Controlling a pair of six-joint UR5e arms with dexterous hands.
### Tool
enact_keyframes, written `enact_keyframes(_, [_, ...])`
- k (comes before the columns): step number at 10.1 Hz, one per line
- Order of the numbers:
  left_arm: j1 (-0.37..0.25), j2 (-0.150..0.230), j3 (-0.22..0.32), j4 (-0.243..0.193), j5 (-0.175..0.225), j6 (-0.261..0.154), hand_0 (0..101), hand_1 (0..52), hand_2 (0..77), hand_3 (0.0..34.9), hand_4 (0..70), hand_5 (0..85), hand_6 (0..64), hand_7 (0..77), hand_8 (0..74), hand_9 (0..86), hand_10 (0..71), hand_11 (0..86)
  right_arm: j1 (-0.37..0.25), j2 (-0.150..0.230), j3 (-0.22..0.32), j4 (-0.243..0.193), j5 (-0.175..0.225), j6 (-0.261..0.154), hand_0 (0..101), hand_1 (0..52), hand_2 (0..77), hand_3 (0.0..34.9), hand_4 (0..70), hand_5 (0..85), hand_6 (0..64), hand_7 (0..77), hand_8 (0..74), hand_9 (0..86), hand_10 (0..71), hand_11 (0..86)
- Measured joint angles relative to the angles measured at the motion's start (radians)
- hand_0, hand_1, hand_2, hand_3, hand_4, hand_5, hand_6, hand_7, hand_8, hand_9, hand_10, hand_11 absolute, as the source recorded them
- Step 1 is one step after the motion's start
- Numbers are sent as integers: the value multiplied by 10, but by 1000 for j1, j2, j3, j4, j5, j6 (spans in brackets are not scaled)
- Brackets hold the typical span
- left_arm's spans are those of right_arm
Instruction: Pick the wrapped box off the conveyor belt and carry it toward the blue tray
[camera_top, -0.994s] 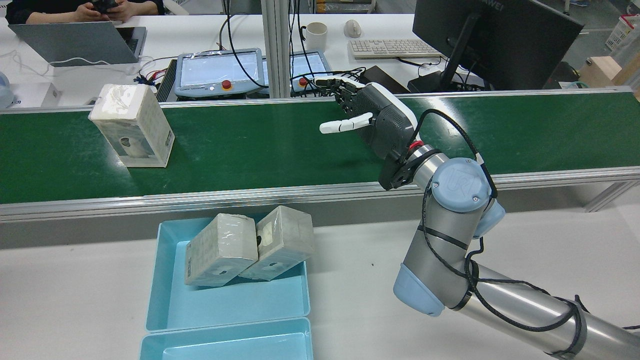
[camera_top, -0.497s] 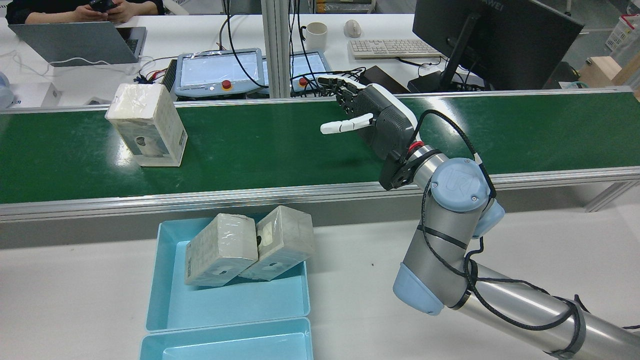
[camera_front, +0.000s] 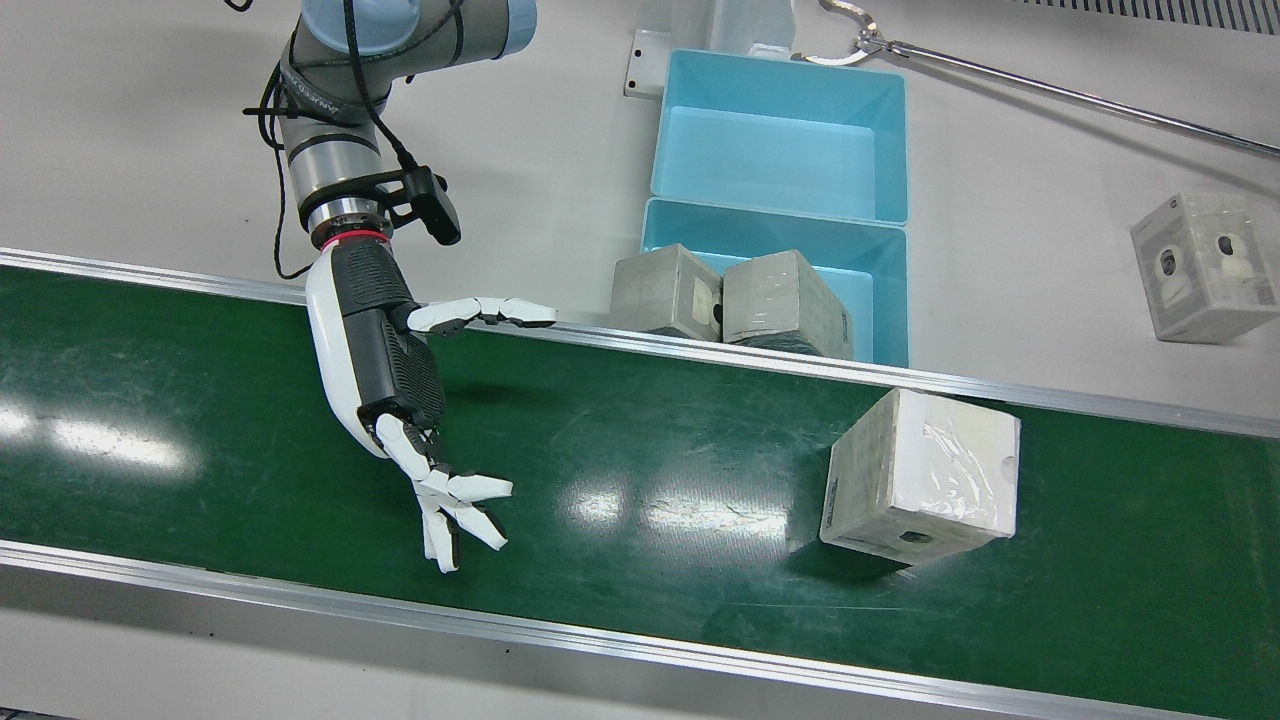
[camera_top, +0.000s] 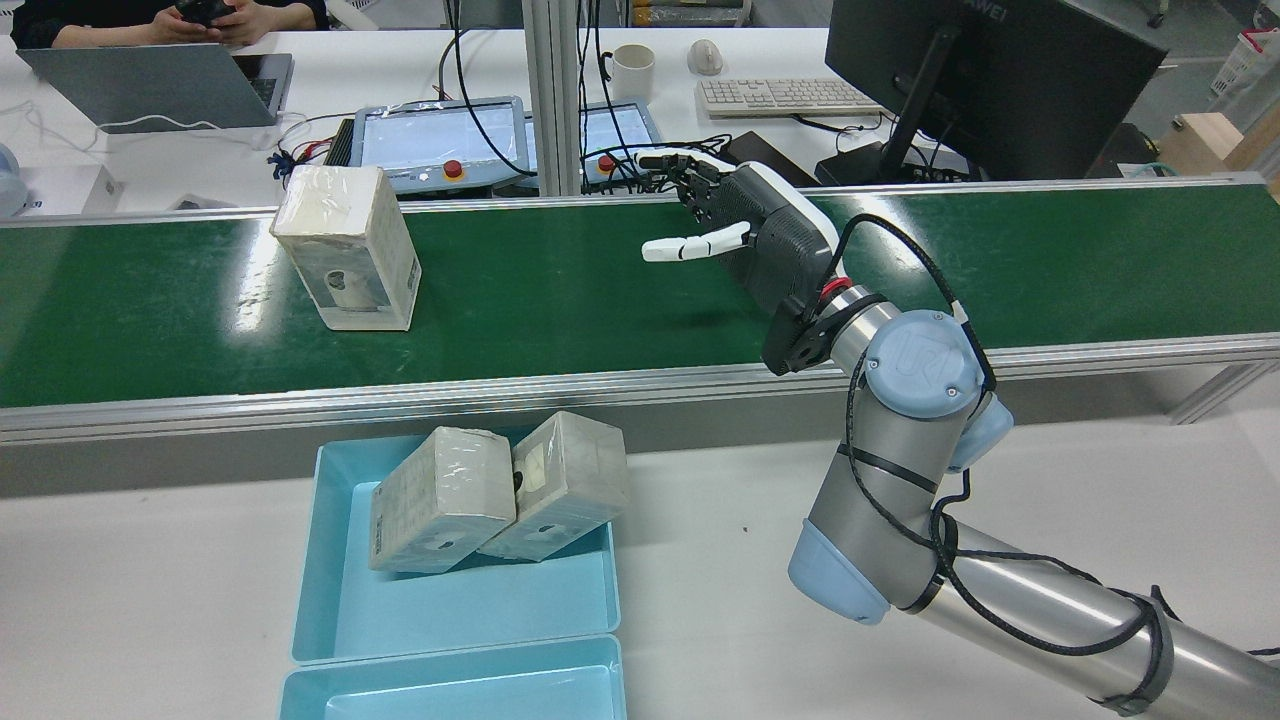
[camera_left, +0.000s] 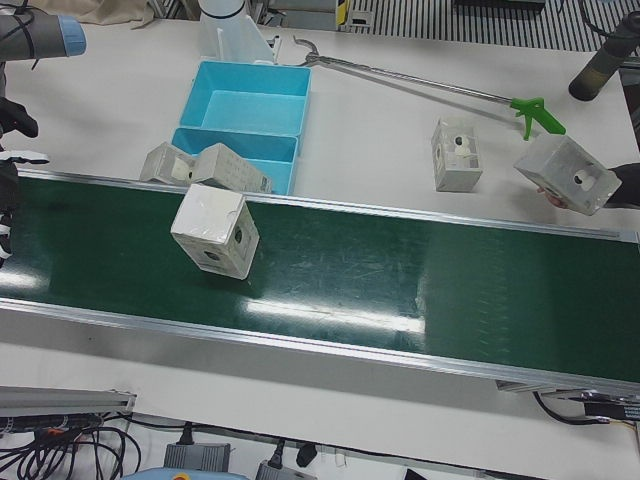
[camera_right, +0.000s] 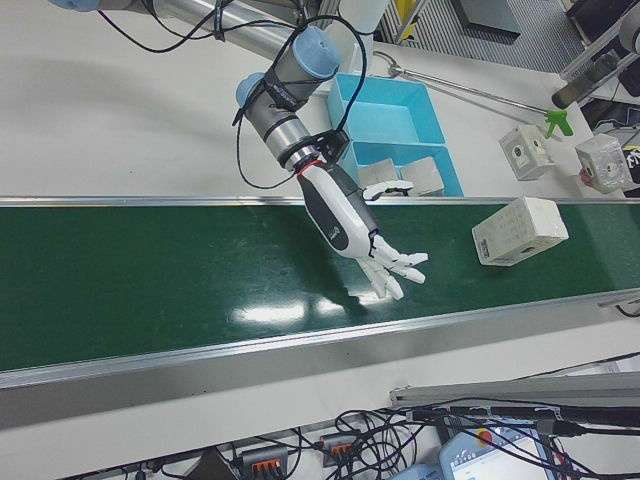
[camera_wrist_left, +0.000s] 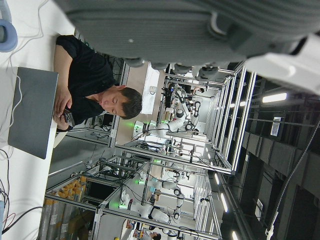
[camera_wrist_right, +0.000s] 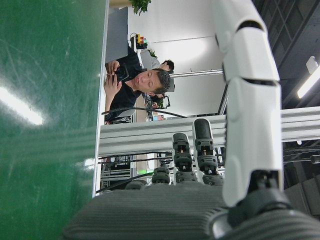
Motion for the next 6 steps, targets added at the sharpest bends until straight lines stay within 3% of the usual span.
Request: enact_keyframes(6, [0, 0, 0, 0, 0, 0, 0, 0, 11, 0, 0, 11, 5, 5, 5, 0, 5, 5, 1, -2, -1, -1, 0, 0, 495, 180, 169, 0, 142, 267, 71, 71, 16, 49, 0, 5])
